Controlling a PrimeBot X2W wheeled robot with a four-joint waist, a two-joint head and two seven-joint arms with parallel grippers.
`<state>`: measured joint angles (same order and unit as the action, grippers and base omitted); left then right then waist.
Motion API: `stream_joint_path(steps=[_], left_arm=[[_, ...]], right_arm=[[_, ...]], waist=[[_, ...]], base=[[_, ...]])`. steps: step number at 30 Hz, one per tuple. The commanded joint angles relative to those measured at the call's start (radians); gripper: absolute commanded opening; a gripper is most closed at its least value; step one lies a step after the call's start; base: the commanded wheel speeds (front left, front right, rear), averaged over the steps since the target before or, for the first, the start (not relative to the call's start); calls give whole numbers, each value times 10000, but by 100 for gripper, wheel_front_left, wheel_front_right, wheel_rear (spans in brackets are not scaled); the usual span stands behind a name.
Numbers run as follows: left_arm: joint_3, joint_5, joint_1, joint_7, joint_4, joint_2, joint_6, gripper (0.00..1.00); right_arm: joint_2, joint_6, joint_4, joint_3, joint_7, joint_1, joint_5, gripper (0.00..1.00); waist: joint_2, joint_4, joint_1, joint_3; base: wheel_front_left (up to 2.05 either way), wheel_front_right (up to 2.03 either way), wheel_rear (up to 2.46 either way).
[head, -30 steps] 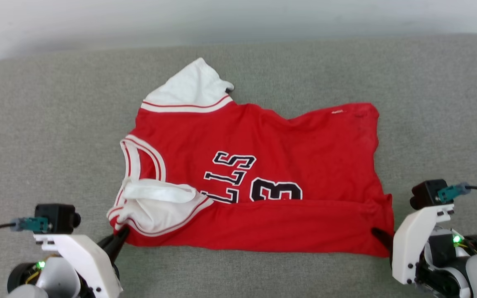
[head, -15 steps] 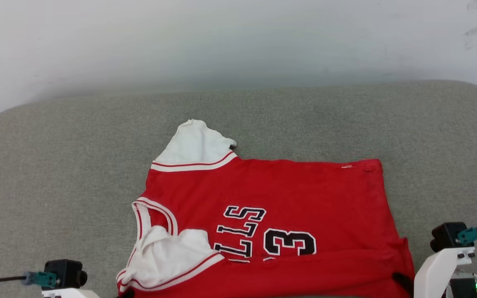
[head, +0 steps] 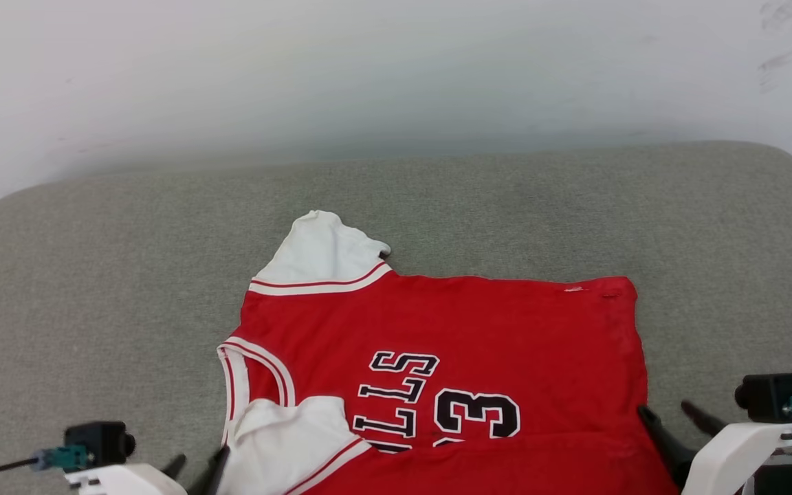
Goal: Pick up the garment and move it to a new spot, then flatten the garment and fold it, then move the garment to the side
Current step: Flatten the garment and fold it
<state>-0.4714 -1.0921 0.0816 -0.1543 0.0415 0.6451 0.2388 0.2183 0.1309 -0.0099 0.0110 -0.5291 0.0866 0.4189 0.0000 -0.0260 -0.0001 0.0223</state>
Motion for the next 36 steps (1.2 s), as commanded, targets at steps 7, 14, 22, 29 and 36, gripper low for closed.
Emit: stream_joint_path(steps=[7, 14, 22, 29, 36], left_arm=[[280, 1593, -1018, 1298, 520, 278, 589, 100], [434, 2389, -2481, 1976, 519, 127, 550, 100], [630, 2253, -4774, 1504, -508, 203, -309, 100], [885, 1651, -7178, 207, -1975, 639, -1433, 100], [244, 1096, -9396, -3452, -3341, 1655, -2296, 100]], right_arm=[[-358, -2, -571, -84, 3212, -600, -885, 100], [-668, -2, -1099, -24, 4081, -1475, -1428, 100], [-1033, -3, -1898, 219, 4302, -2472, -1738, 100], [-1394, -2, -1859, 483, 4611, -2939, -1770, 100], [-1637, -2, -1285, 706, 5146, -2921, -1480, 100]], waist=[[0, -400, 1, 112], [0, -805, 1, 1109], [0, -1328, 1, 2938], [0, -2015, 1, 3909], [0, -2808, 1, 4351]], base=[[0, 0, 0], [0, 0, 0], [0, 0, 0], [0, 0, 0], [0, 0, 0]])
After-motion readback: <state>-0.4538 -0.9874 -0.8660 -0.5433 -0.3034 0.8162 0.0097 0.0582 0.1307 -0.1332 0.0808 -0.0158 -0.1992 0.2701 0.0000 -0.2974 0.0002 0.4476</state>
